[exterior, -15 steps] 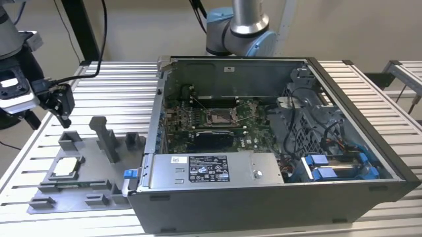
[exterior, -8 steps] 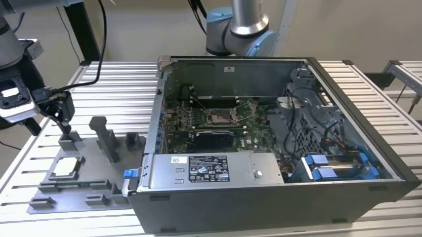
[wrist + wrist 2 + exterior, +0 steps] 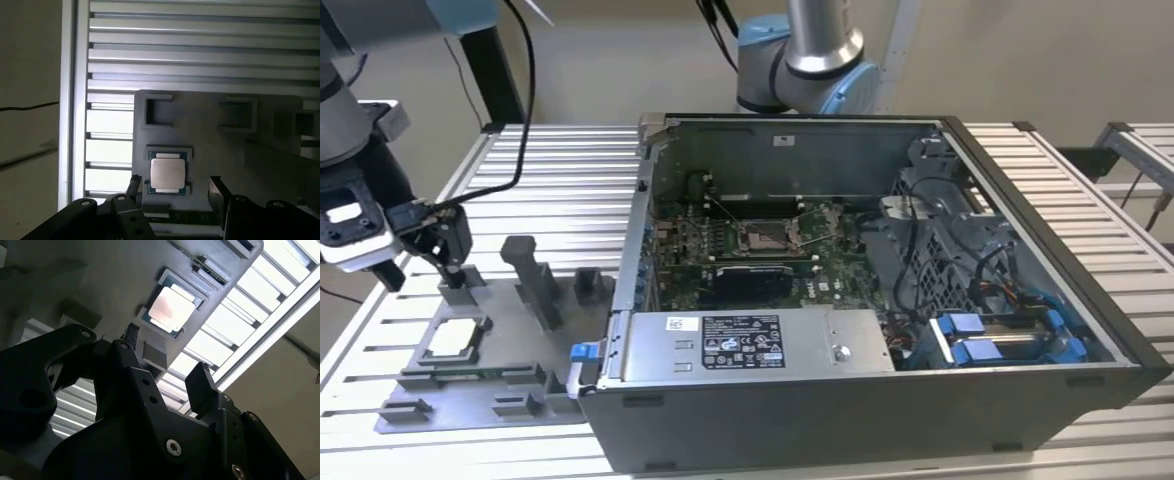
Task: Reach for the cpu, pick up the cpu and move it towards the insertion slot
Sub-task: 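Pick up the cpu and move it towards the insertion slot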
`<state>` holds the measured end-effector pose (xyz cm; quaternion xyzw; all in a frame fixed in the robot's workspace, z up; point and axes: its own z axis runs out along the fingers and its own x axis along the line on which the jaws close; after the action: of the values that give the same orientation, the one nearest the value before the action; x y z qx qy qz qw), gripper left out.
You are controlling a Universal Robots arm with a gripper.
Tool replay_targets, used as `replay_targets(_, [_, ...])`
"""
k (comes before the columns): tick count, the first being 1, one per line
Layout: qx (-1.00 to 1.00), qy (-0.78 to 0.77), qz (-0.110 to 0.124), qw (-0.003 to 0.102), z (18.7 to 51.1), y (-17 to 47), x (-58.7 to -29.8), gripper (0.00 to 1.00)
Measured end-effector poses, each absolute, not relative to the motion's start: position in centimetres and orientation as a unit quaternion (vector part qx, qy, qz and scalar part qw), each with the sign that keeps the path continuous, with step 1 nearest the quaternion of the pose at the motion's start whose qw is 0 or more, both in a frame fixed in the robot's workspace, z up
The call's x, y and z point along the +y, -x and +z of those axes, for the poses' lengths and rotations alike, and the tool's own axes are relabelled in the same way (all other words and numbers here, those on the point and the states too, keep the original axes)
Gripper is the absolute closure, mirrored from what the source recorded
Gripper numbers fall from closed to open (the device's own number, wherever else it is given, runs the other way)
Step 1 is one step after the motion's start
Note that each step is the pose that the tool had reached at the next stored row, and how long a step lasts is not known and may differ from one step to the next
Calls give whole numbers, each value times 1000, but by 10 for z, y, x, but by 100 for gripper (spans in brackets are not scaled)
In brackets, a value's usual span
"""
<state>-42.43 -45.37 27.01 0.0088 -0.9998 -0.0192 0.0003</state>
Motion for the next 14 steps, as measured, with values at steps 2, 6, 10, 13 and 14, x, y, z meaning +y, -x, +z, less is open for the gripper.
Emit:
replay_targets(2, [-1000, -9, -19, 0, 267, 425, -456, 0])
replay_targets(6, [-1000, -9, -19, 0, 259, 425, -458, 0])
replay_targets(10, [-1000, -9, -19, 0, 252, 425, -459, 0])
replay_targets(13, [-1000, -9, -19, 0, 247, 426, -459, 0])
replay_targets(14, [-1000, -9, -19, 0, 245, 426, -459, 0])
